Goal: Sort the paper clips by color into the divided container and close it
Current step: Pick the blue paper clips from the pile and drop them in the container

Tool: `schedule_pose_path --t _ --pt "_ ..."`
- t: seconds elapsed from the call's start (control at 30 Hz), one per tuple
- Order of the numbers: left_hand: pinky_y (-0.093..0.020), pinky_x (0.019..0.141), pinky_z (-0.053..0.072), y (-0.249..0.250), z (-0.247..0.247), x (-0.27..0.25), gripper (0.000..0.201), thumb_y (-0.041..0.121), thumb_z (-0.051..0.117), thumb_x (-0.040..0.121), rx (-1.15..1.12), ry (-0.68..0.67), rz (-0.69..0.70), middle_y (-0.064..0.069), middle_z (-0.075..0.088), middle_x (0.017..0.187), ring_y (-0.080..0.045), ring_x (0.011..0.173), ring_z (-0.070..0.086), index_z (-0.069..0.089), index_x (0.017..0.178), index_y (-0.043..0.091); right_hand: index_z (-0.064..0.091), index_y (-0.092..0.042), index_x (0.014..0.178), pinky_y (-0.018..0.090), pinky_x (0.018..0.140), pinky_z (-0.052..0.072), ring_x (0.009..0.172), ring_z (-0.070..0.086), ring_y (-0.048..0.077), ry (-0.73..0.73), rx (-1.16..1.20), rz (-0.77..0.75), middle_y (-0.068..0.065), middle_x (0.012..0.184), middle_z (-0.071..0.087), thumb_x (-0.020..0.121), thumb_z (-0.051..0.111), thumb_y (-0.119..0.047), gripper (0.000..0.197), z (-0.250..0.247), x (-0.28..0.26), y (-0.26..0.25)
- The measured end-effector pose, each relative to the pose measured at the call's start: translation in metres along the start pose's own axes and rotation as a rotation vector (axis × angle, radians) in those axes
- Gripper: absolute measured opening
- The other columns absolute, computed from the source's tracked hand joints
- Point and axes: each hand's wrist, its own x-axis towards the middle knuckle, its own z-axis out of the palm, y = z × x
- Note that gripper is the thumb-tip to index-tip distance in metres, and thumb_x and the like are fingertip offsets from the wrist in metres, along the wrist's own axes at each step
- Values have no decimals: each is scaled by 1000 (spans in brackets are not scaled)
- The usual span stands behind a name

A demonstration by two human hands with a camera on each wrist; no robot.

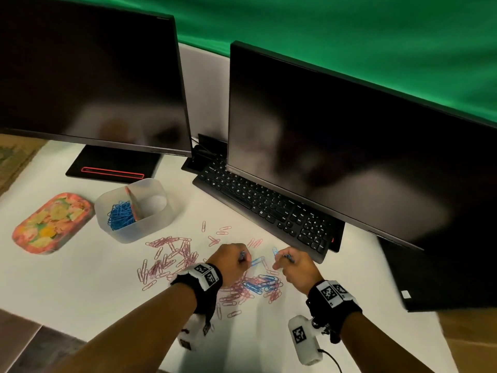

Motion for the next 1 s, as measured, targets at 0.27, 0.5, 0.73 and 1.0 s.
schedule_pose_path --t 0.27,0.5,0.73,1.0 --pt "-25 80 53 -11 -36 -23 18 5 59 81 41 0 -88 -6 72 87 -20 88 68 75 89 11 60 -9 84 18 40 24 45 30 13 -33 213 53 9 62 59 93 54 -1 13 46 16 -39" --pt "-19 72 47 -27 -62 -33 21 9 53 85 42 100 -116 -1 73 93 -16 85 67 74 87 15 63 -6 90 16 37 26 40 31 9 -24 191 77 6 61 62 93 56 -6 8 72 23 -65" --pt "-21 75 51 -46 -112 -52 23 9 54 77 -133 220 -98 7 71 78 -9 73 62 68 67 25 58 -4 91 19 42 23 41 34 14 -179 280 80 9 60 61 94 53 -6 6 120 27 -124" --pt "-24 60 44 -104 -206 -89 15 7 63 81 -403 611 -386 -2 65 67 -18 55 54 69 71 16 54 -4 98 22 38 40 42 49 18 -435 89 38 13 65 56 93 46 4 12 223 39 -208"
